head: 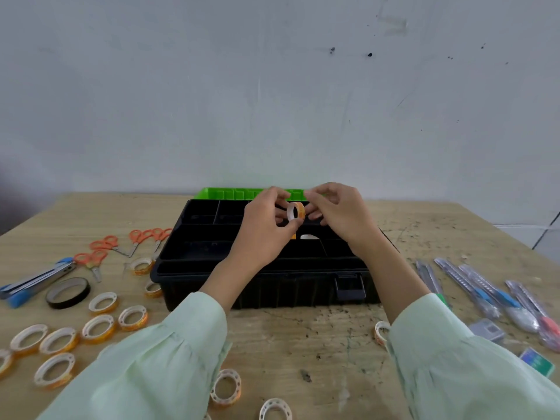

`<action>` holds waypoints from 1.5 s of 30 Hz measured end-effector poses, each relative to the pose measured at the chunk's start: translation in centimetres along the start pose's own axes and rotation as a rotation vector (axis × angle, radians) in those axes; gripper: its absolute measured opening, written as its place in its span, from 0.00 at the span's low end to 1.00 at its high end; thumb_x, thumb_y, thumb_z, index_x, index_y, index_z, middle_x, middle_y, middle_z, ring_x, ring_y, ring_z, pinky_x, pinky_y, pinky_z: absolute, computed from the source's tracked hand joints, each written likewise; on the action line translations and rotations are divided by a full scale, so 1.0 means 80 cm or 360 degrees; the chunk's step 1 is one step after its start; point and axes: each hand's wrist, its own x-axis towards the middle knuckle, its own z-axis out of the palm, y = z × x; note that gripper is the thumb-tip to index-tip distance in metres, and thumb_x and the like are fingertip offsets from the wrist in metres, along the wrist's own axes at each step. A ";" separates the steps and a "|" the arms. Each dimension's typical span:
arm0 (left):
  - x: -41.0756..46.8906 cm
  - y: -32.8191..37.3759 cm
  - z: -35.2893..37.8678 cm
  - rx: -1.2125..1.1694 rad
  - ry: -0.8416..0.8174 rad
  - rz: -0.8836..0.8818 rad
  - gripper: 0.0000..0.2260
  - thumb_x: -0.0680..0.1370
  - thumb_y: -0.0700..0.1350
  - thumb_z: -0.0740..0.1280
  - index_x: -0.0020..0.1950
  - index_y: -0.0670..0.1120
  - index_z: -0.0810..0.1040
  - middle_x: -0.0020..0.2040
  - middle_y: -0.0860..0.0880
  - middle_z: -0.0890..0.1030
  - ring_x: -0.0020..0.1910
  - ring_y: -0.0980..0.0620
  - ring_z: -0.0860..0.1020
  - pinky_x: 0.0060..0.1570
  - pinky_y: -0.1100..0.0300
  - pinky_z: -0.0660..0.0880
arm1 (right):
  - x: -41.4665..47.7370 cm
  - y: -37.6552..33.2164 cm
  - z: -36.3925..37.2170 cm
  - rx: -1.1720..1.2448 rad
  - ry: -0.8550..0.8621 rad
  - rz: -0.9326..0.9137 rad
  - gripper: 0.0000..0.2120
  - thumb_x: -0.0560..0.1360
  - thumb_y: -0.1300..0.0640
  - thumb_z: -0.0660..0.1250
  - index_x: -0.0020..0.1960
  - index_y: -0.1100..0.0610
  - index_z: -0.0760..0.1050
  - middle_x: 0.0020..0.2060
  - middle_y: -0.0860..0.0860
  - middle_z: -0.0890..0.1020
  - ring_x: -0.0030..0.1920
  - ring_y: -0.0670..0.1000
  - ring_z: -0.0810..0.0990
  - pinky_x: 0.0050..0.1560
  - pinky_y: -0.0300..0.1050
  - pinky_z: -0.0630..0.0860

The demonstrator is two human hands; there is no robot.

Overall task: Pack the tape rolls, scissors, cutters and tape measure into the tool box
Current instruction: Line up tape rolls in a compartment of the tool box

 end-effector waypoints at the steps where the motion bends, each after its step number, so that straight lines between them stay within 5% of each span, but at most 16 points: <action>1: 0.000 0.003 0.004 -0.0039 -0.0013 -0.0009 0.16 0.72 0.39 0.73 0.57 0.42 0.74 0.49 0.48 0.78 0.44 0.57 0.79 0.45 0.68 0.78 | -0.003 -0.002 -0.002 0.0059 -0.0024 -0.0009 0.07 0.73 0.53 0.71 0.49 0.55 0.79 0.35 0.51 0.85 0.32 0.43 0.81 0.34 0.34 0.74; 5: 0.003 0.004 0.019 -0.0018 -0.0138 -0.0093 0.18 0.72 0.40 0.73 0.58 0.43 0.71 0.48 0.48 0.78 0.45 0.53 0.79 0.48 0.60 0.78 | -0.004 0.004 -0.014 -0.0053 0.0046 0.0008 0.09 0.69 0.58 0.75 0.48 0.56 0.79 0.34 0.52 0.85 0.33 0.46 0.82 0.35 0.37 0.75; 8: 0.015 0.003 0.021 0.0549 -0.0349 0.0107 0.07 0.75 0.40 0.66 0.51 0.47 0.78 0.45 0.51 0.78 0.49 0.50 0.75 0.53 0.52 0.74 | -0.002 0.010 -0.031 -0.0186 0.0190 0.0084 0.05 0.69 0.61 0.74 0.44 0.58 0.80 0.32 0.53 0.84 0.32 0.47 0.83 0.37 0.40 0.76; 14: 0.046 0.021 0.032 0.1128 -0.0906 0.0393 0.07 0.75 0.44 0.67 0.46 0.54 0.83 0.43 0.54 0.75 0.50 0.54 0.70 0.50 0.58 0.63 | 0.000 0.013 -0.050 -0.0538 0.0245 0.0151 0.01 0.71 0.63 0.72 0.42 0.58 0.80 0.38 0.57 0.85 0.42 0.53 0.84 0.41 0.40 0.78; 19: 0.066 0.024 0.041 0.1149 -0.1100 0.0503 0.07 0.72 0.41 0.71 0.46 0.53 0.84 0.44 0.52 0.69 0.47 0.55 0.68 0.46 0.58 0.69 | -0.001 0.019 -0.064 -0.0492 0.0296 0.0180 0.02 0.71 0.62 0.72 0.44 0.59 0.81 0.35 0.56 0.85 0.41 0.54 0.84 0.39 0.40 0.78; 23: 0.070 0.015 0.040 0.1171 -0.1103 0.0581 0.05 0.71 0.40 0.71 0.40 0.50 0.84 0.41 0.54 0.67 0.48 0.53 0.69 0.45 0.56 0.72 | -0.004 0.021 -0.067 -0.0445 0.0232 0.0180 0.02 0.70 0.63 0.72 0.41 0.57 0.80 0.34 0.55 0.85 0.40 0.52 0.85 0.37 0.38 0.77; 34: 0.062 -0.004 0.000 0.0642 -0.0904 0.0394 0.04 0.72 0.37 0.68 0.41 0.44 0.80 0.39 0.51 0.83 0.39 0.56 0.79 0.43 0.57 0.77 | 0.006 0.013 -0.029 -0.0620 -0.0276 0.0092 0.08 0.66 0.59 0.78 0.34 0.52 0.79 0.31 0.50 0.82 0.35 0.50 0.80 0.37 0.42 0.74; 41: 0.063 -0.005 -0.011 0.0611 -0.0977 0.0412 0.08 0.73 0.35 0.68 0.47 0.46 0.81 0.43 0.53 0.83 0.42 0.58 0.80 0.45 0.61 0.77 | 0.012 0.006 -0.022 -0.0535 -0.0412 0.0162 0.07 0.65 0.60 0.79 0.37 0.56 0.81 0.36 0.58 0.85 0.33 0.50 0.81 0.31 0.36 0.70; 45: 0.064 -0.005 -0.014 0.0654 -0.0998 0.0390 0.11 0.73 0.34 0.66 0.48 0.47 0.82 0.43 0.55 0.82 0.42 0.63 0.78 0.44 0.71 0.73 | 0.015 0.012 -0.016 -0.0558 -0.0426 0.0133 0.08 0.63 0.57 0.80 0.36 0.51 0.81 0.39 0.55 0.85 0.43 0.54 0.83 0.43 0.46 0.78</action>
